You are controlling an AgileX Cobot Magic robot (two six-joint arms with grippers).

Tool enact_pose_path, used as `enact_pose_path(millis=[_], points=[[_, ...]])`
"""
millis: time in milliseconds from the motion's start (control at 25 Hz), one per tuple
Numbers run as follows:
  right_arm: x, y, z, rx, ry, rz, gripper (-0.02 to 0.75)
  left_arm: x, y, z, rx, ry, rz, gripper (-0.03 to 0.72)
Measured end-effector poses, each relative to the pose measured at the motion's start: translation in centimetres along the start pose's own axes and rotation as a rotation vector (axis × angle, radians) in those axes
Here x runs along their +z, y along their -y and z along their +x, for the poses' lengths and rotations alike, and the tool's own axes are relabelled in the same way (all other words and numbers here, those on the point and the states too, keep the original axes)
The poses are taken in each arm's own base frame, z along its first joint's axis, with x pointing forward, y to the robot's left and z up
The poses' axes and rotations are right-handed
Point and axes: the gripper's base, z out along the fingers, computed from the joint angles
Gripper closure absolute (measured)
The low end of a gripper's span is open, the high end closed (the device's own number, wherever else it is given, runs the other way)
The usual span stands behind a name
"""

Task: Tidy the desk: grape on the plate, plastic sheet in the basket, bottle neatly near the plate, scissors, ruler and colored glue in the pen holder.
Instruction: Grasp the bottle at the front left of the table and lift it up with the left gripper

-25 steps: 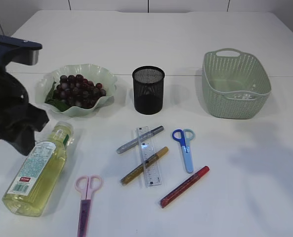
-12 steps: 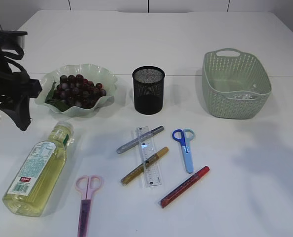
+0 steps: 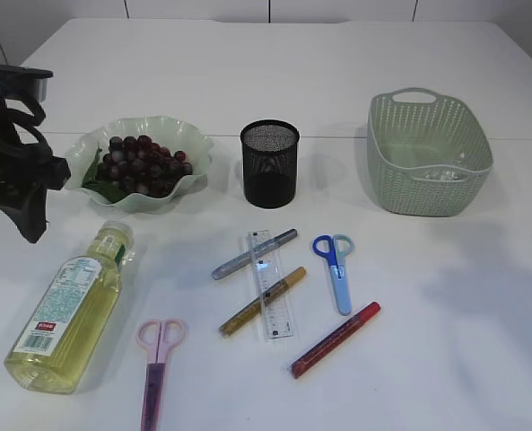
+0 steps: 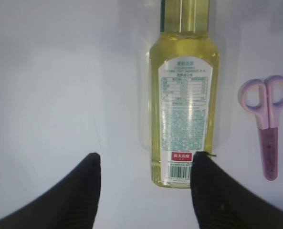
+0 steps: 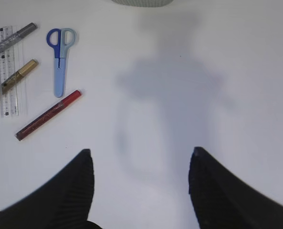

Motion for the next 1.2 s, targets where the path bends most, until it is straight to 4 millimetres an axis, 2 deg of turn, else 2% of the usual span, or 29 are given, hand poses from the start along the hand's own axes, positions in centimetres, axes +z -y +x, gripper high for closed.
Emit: enact_pose_path(millis=[120, 280, 360, 960, 1200], points=[[0.0, 0.0, 0.0, 0.001, 0.0, 0.0, 0.247, 0.2, 0.2, 0.0, -0.005, -0.009, 0.015, 0.237], [0.0, 0.0, 0.0, 0.001, 0.0, 0.001, 0.247, 1.0, 0.7, -0.4, -0.004, -0.027, 0.054, 0.09], [0.0, 0.0, 0.0, 0.001, 0.0, 0.001, 0.248, 1.5, 0.9, -0.6, -0.001, -0.041, 0.065, 0.05], [0.0, 0.0, 0.0, -0.001, 0.0, 0.001, 0.248, 6.5, 1.8, -2.3, 0.004, -0.103, 0.061, 0.04], [0.0, 0.0, 0.0, -0.001, 0.0, 0.001, 0.248, 7.3, 2.0, -2.9, 0.002, -0.097, 0.067, 0.059]])
